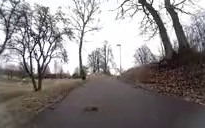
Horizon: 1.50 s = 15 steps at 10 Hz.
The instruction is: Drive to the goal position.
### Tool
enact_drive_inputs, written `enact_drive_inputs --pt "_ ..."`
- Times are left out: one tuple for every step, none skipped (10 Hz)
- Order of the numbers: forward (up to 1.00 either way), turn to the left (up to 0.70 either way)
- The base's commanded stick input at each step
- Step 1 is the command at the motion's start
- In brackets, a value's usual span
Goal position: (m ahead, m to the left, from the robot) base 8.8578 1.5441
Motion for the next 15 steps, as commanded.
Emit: enact_drive_inputs --pt "1.0 0.0" --pt "1.0 0.0" --pt "1.0 0.0" --pt "1.0 0.0" --pt "1.0 0.0" --pt "1.0 0.0" --pt "1.0 0.0" --pt "1.0 0.0" --pt "1.0 0.0" --pt "1.0 0.0" --pt "1.0 0.0" --pt "1.0 0.0" --pt "1.0 0.0" --pt "1.0 0.0" --pt "1.0 0.0"
